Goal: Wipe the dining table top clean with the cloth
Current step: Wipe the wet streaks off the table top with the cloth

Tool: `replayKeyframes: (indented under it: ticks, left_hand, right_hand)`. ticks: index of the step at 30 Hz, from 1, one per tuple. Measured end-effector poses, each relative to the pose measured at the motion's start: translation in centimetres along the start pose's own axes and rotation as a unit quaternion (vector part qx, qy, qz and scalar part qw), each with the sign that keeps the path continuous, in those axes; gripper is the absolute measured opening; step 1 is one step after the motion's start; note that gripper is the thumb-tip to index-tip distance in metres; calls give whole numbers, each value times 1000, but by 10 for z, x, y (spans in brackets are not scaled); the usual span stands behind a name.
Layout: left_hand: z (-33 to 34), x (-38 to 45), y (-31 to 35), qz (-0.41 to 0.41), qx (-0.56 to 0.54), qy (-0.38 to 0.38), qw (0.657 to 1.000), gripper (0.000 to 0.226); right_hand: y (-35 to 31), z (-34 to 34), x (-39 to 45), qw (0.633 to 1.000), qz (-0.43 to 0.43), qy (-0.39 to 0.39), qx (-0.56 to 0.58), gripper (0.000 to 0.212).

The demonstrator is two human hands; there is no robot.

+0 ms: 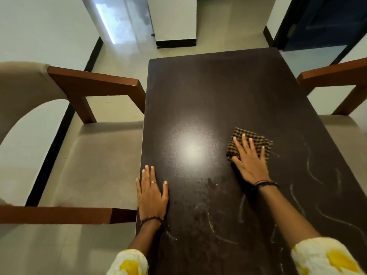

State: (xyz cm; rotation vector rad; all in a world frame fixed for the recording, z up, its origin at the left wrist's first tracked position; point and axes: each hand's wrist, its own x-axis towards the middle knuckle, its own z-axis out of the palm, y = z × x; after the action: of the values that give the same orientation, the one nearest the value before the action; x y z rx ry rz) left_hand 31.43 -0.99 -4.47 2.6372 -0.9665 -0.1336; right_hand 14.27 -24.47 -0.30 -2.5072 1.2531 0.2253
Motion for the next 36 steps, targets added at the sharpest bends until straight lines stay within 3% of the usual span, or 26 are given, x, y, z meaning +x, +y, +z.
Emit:
replayKeyframes:
  ticks: [4, 7, 12, 15, 20, 24, 27, 32, 36]
  left_hand:
    - [-2, 0, 1, -7, 5, -13, 1000, 68]
    - [-4, 1, 2, -10, 2, -20, 1000, 69]
    - [-5, 1, 3, -20, 0, -23, 1000, 70]
    - [-5, 0, 3, -19, -9, -23, 1000, 69]
    - [-2, 0, 0, -8, -11, -17, 1000, 68]
    - [-3, -2, 1, 41, -23, -8, 999, 59]
    - [-4, -7, 19, 78, -60, -8, 995, 54]
    - [10, -15, 90, 92, -126, -25, 988, 54]
    - [26, -24, 141, 89, -150, -25, 984, 53]
  right_hand:
    - [-59, 17, -6, 996, -77, -11, -35, 60]
    - [-97, 30, -11, 990, -133, -25, -29, 72]
    - [-81, 29, -13, 975, -219, -42, -26, 73]
    - [-43, 18, -4, 980, -193, -39, -15, 73]
    - [33, -13, 4, 997, -43, -43, 48, 66]
    - [44, -19, 1, 995, 21, -45, 90, 64]
    - [21, -13, -7, 997, 1, -37, 64, 64]
    - [-25, 3, -26, 993, -108, -46, 10, 63]
    - [-13, 4, -23, 982, -181, -57, 11, 63]
